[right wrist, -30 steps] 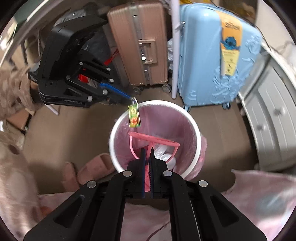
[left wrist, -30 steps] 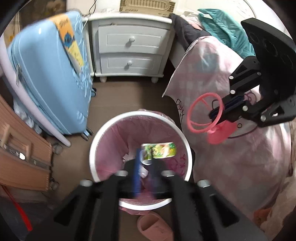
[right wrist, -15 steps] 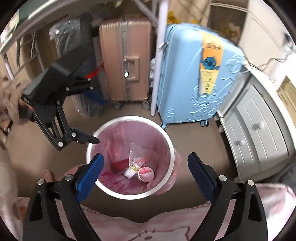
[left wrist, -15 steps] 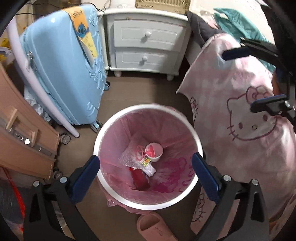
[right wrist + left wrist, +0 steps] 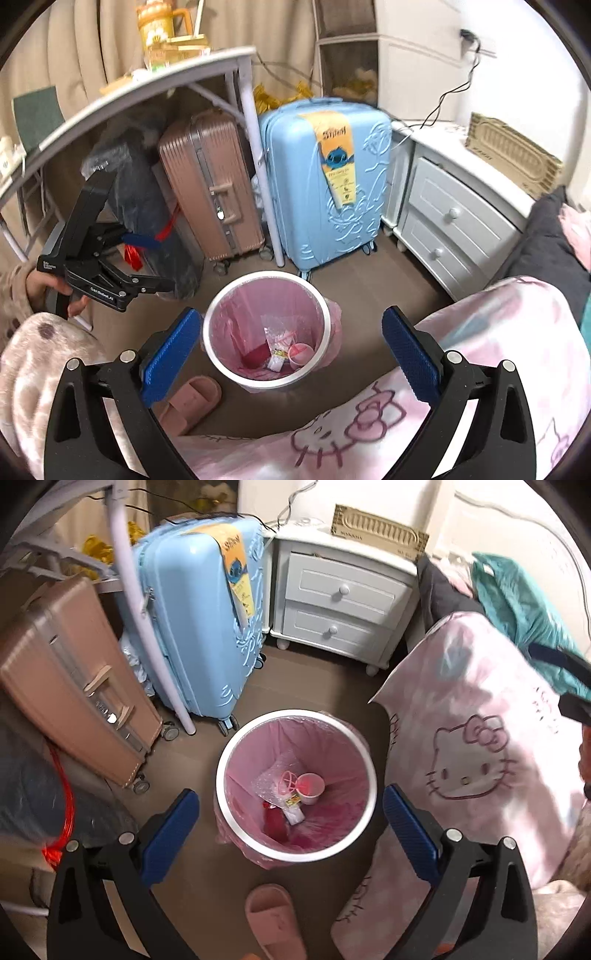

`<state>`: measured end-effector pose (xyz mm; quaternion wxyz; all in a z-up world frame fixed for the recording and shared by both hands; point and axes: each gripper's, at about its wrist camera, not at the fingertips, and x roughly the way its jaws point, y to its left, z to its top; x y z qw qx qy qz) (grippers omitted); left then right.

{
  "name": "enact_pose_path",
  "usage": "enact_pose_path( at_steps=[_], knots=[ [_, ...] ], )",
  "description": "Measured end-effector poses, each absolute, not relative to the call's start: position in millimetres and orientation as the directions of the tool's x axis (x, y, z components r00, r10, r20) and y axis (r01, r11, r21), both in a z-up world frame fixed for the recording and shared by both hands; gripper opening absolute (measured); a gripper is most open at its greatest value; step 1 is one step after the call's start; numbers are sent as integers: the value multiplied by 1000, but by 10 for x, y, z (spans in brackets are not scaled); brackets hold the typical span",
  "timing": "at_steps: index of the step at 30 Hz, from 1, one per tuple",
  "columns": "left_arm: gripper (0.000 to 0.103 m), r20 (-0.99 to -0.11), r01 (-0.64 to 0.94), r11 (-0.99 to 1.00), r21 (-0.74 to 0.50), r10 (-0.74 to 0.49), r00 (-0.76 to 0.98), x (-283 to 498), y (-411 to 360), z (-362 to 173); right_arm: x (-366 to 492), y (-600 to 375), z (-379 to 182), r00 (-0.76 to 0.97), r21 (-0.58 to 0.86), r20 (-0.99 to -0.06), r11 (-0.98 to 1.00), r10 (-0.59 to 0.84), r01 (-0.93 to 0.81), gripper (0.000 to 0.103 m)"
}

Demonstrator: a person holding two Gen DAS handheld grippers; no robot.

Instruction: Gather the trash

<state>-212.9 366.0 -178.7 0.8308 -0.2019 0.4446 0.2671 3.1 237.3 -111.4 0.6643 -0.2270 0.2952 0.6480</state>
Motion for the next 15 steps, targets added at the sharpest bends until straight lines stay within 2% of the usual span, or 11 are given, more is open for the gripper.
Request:
enact_pose_path(
  at_steps=[10,15],
  knots=[
    [98,-817,-659,751,-55,345,462,-2354,3315,-1305,-200,2033,-925,-38,93,-669,33,742,-995,96],
    [98,-810,-699,713,59,443,384,-2349,3189,-1111,-293,1909,-839,-34,87,-651,31,759,-996,96]
  ],
)
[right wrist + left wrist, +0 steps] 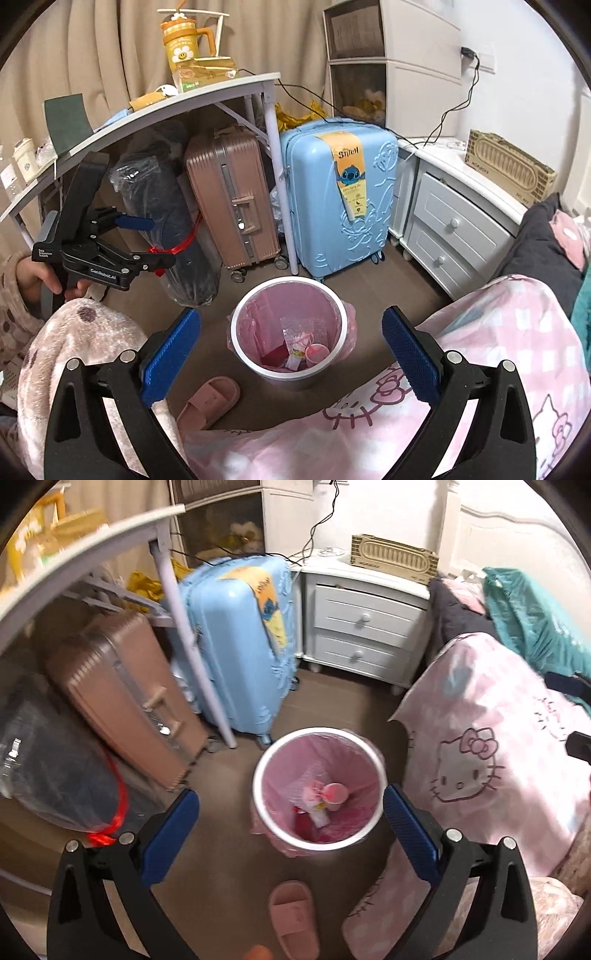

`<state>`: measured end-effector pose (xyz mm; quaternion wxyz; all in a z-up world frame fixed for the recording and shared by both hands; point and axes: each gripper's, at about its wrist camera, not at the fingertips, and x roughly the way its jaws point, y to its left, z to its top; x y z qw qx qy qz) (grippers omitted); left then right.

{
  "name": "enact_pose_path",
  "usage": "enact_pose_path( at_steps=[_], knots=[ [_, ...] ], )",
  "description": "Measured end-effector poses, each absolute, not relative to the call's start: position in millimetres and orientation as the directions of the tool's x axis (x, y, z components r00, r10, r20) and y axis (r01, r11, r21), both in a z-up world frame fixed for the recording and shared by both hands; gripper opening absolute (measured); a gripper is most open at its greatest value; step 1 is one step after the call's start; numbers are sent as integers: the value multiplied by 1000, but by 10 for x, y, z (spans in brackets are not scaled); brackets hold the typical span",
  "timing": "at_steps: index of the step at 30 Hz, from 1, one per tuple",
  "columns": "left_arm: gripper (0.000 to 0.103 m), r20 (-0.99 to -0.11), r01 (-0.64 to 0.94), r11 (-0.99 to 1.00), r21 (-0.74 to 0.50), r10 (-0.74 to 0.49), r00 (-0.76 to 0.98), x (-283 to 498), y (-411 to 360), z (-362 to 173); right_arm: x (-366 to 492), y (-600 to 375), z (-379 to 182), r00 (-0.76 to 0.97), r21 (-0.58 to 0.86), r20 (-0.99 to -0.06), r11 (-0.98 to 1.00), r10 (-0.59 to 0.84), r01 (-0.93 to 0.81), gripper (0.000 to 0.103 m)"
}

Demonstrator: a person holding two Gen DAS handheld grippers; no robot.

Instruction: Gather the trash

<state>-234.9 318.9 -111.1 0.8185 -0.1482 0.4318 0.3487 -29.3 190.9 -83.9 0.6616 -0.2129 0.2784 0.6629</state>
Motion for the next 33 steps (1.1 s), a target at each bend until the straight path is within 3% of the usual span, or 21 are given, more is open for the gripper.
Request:
enact_pose_path(
  at_steps=[10,33],
  knots=[
    [98,-791,-661,750,-23,391,472,-2361,3095,-920,-280,1755,-811,-13,100,-640,66,768,-993,96],
    [98,-796,-637,770,-8,381,470,-2320,3033,-914,-317,1758,-765,-1,80,-632,63,775,-995,96]
  ],
)
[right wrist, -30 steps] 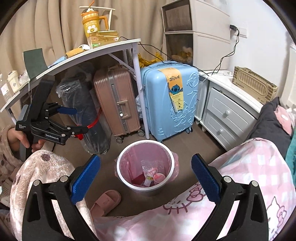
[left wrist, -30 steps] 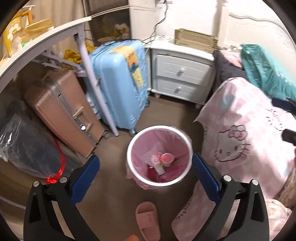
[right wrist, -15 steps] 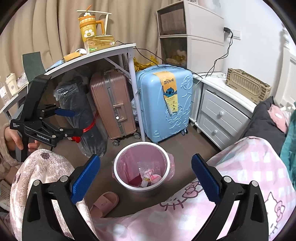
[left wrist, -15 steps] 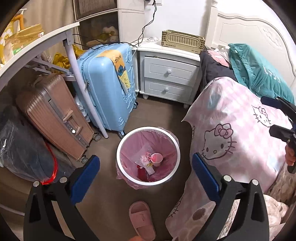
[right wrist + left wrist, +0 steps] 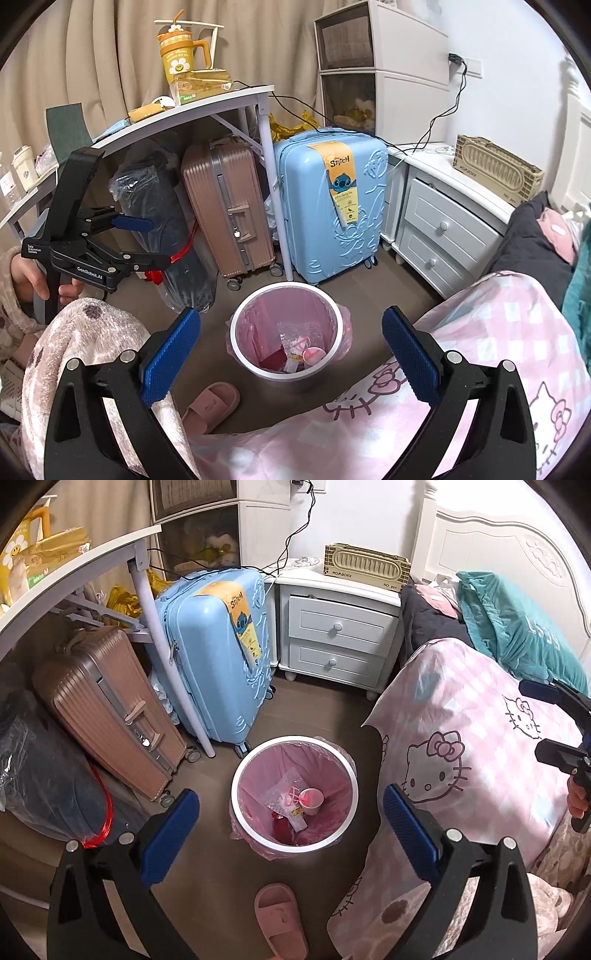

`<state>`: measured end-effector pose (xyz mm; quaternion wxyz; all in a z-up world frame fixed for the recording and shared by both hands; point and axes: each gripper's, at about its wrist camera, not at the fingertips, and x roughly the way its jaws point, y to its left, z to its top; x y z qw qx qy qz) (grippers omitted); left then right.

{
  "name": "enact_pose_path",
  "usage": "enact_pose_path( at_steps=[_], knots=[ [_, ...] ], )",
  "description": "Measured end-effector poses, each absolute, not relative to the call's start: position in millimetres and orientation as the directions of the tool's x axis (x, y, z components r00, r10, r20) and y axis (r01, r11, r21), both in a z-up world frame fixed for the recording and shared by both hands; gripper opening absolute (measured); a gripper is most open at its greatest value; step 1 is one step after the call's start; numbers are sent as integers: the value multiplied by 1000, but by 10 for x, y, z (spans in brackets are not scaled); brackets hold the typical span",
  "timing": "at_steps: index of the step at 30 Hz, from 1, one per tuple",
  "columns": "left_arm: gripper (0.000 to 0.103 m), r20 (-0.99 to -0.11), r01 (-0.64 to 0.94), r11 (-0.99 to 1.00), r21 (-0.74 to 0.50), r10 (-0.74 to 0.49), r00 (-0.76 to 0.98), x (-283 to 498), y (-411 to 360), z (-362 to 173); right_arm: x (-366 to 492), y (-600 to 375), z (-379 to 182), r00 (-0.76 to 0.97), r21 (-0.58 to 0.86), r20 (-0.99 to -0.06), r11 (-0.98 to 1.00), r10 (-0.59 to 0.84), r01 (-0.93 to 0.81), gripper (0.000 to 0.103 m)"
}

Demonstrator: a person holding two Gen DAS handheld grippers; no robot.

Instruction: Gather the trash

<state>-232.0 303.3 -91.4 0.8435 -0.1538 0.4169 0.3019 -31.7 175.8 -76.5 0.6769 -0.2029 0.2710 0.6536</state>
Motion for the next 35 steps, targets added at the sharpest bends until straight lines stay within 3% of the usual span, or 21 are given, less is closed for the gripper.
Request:
enact_pose_path(
  at_steps=[35],
  knots=[
    [98,-789,-618,783,70,422,447,-2244,2897,-943,-303,1730,-825,14,77,-631,80,776,-994,96]
  ],
)
